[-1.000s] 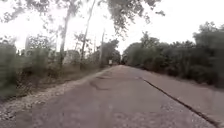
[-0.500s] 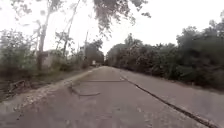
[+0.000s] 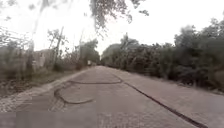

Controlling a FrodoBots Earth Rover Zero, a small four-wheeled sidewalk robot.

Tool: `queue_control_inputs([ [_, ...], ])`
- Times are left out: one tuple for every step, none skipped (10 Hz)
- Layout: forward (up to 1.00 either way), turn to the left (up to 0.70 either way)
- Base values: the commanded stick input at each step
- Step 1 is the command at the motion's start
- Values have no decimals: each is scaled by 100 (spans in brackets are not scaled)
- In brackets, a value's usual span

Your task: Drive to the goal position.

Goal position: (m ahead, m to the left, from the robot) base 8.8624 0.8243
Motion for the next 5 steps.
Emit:
queue_control_inputs([
  [85,5],
  [85,24],
  [85,34],
  [85,16],
  [85,0],
])
